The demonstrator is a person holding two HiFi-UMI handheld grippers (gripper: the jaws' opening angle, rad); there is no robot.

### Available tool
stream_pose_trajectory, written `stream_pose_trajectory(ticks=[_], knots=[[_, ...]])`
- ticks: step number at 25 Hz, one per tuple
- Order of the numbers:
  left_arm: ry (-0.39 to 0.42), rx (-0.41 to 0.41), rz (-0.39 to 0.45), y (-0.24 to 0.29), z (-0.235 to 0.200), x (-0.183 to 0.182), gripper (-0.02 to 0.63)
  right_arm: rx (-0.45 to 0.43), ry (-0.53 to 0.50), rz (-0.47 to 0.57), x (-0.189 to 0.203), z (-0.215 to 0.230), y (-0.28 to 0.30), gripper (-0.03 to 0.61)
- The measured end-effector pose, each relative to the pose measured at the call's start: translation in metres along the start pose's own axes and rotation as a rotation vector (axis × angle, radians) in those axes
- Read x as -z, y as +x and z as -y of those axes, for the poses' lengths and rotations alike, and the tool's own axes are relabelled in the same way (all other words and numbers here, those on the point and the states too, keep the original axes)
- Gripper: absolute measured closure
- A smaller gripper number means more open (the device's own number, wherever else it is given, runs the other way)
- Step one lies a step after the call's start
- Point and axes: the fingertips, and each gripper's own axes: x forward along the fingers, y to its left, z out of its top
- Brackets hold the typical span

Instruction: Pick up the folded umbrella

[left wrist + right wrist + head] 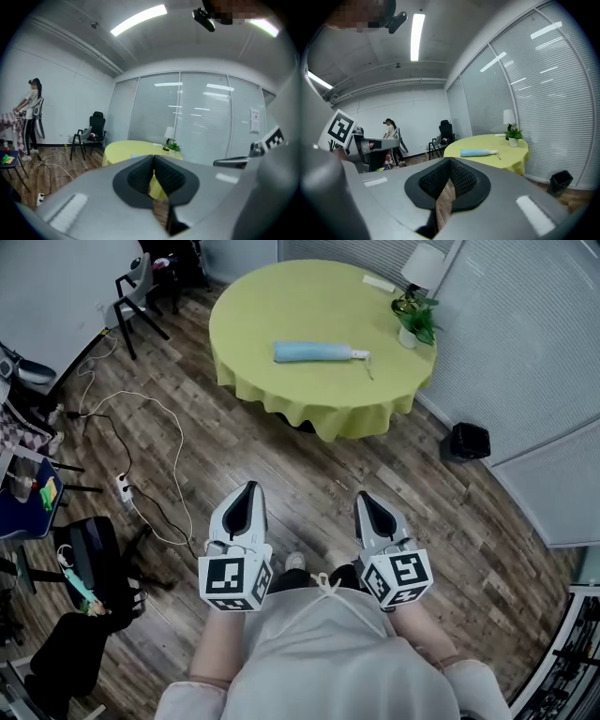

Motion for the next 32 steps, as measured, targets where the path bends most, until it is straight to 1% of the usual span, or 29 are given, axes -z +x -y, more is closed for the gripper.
stream_pose_trajectory(ticks=[3, 6, 10, 13, 17, 22, 24, 28, 32], knots=[[-0.01, 0.018, -0.004, 0.016, -0.016, 0.0, 0.607, 0.021, 0.007, -0.014, 0.001, 0.003, 0.021, 0.578], [-0.003, 0.021, -0.024, 0.038, -0.026, 0.006, 0.607, 0.031, 0.0, -0.022, 0.001, 0.012, 0.043, 0.578], [-0.001, 0.001, -0.023, 0.075, -0.036, 0.006, 0.607, 0.013, -0.009, -0.01, -0.006, 0.028, 0.079, 0.578], [0.008, -0.012, -0.01, 0.111, -0.035, -0.004, 0.607, -0.014, -0.005, -0.007, -0.015, 0.05, 0.112, 0.578], [0.03, -0.026, 0.004, 0.172, -0.031, -0.027, 0.607, -0.047, -0.012, -0.009, -0.038, 0.091, 0.163, 0.578], [0.024, -0.034, 0.0, 0.262, -0.023, -0.047, 0.607, -0.115, -0.039, 0.014, -0.078, 0.144, 0.228, 0.578], [0.042, -0.027, -0.03, 0.298, -0.016, -0.05, 0.607, -0.145, -0.058, 0.015, -0.091, 0.164, 0.251, 0.578], [0.104, -0.019, -0.1, 0.367, -0.001, -0.049, 0.607, -0.197, -0.07, 0.011, -0.11, 0.202, 0.297, 0.578], [0.097, -0.002, -0.114, 0.42, -0.001, -0.045, 0.607, -0.212, -0.098, -0.005, -0.118, 0.228, 0.341, 0.578]])
